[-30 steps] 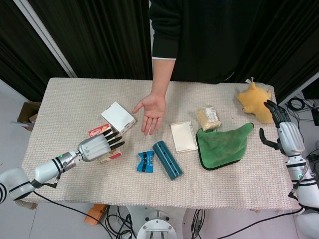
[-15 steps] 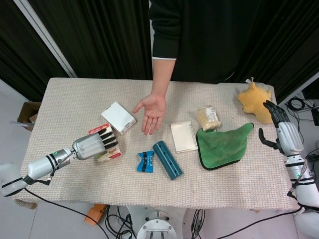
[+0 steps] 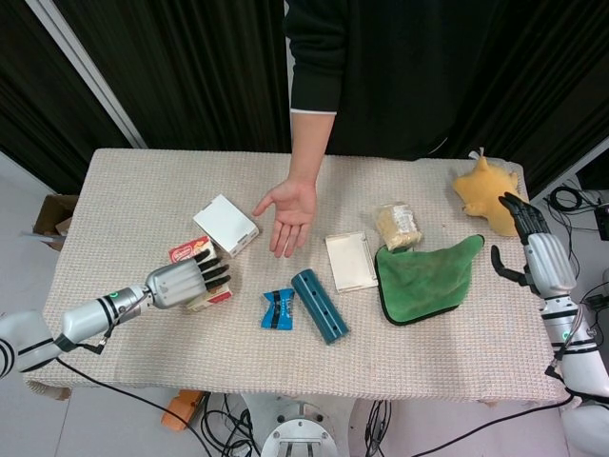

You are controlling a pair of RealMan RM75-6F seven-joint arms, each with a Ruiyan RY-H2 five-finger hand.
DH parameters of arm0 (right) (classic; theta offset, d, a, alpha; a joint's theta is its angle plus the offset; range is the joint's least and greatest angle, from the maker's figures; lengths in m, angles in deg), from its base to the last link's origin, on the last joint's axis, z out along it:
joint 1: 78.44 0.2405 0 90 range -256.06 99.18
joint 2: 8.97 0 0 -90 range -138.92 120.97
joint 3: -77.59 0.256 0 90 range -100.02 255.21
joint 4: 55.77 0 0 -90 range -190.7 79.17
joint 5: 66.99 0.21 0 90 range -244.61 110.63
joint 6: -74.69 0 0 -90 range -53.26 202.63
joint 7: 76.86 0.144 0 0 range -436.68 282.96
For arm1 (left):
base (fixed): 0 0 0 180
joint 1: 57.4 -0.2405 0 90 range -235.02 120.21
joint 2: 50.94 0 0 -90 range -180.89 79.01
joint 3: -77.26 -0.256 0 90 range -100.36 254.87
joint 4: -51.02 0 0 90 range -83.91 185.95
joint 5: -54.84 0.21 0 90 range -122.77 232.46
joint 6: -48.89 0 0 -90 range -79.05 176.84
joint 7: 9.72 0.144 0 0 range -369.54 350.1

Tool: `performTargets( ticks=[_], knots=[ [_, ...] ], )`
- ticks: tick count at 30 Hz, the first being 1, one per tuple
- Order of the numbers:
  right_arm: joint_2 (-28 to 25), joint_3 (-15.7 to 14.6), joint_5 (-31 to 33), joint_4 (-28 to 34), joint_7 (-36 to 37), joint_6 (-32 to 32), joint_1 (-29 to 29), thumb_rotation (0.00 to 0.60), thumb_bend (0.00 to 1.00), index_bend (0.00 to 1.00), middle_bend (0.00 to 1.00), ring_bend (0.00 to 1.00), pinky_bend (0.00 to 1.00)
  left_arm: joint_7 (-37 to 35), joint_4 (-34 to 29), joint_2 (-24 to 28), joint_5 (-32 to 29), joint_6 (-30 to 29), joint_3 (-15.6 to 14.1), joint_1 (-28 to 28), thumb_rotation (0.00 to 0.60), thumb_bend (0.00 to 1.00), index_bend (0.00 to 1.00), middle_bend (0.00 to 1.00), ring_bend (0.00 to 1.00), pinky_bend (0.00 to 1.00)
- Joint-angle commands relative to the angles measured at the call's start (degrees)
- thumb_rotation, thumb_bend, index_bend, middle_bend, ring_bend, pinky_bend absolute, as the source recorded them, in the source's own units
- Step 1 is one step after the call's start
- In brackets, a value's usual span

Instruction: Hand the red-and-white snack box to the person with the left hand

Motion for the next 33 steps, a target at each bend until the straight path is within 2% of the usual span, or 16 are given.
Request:
performTargets(
  ticks=[1, 7, 11, 14, 16, 19, 24, 28, 33],
  knots=[
    [0.14, -0.05, -0.04, -0.17, 0.11, 0.02, 0.01, 0.6, 0.46, 0.0, 0.0, 0.0, 0.04, -0.24, 1.02, -0.66, -0.07, 0.52, -0.45, 0.27, 0.6, 0.0, 0.02, 0.05, 0.06, 0.18],
    [0.43, -0.05, 0.17, -0.79, 0.44, 0.25, 0.07, 0.6, 0.46, 0.0, 0.0, 0.0, 0.04, -0.47, 2.79, -1.66, -1.02, 1.36, -1.07, 0.19, 0.6, 0.0, 0.02, 0.06, 0.06, 0.17],
    [0.3, 0.08, 0.31, -0.73, 0.23, 0.14, 0.02, 0.6, 0.46, 0.0, 0.0, 0.0, 0.04, -1.26, 3.4, -2.67, -0.85, 1.87, -1.96, 0.49, 0.6, 0.04, 0.05, 0.12, 0.06, 0.17],
    [0.1, -0.01, 0.66, -0.62, 0.01, 0.44, -0.09, 0.6, 0.46, 0.0, 0.0, 0.0, 0.04, -2.58, 3.7, -3.34, -1.47, 0.91, -1.79, 0.23, 0.6, 0.15, 0.14, 0.21, 0.06, 0.17],
    [0.11, -0.02, 0.93, -0.66, 0.28, 0.58, -0.2, 0.6, 0.46, 0.0, 0.0, 0.0, 0.04, -3.19, 3.89, -3.6, -1.93, 0.55, -1.66, 0.17, 0.6, 0.24, 0.23, 0.29, 0.06, 0.17],
    [0.28, -0.04, 1.03, -0.92, 0.66, 0.57, -0.32, 0.6, 0.46, 0.0, 0.0, 0.0, 0.04, -3.36, 4.06, -3.79, -2.12, -0.04, -1.68, 0.07, 0.6, 0.3, 0.32, 0.37, 0.1, 0.19],
    [0.41, -0.12, 0.85, -1.27, 1.09, 0.57, -0.36, 0.6, 0.46, 0.0, 0.0, 0.0, 0.04, -3.5, 4.66, -4.27, -2.33, -1.72, -1.65, -0.47, 0.6, 0.33, 0.44, 0.49, 0.21, 0.24],
    [0.21, -0.12, 0.77, -1.18, 1.15, 0.53, -0.43, 0.6, 0.46, 0.0, 0.0, 0.0, 0.04, -3.71, 5.01, -4.73, -2.24, -3.72, -1.4, -0.87, 0.6, 0.34, 0.54, 0.59, 0.31, 0.34],
    [-0.09, -0.09, 0.75, -0.86, 1.13, 0.17, -0.7, 0.6, 0.46, 0.0, 0.0, 0.0, 0.04, -3.24, 4.61, -4.69, -1.66, -7.33, -0.73, -1.41, 0.6, 0.35, 0.6, 0.65, 0.37, 0.38]
  ],
)
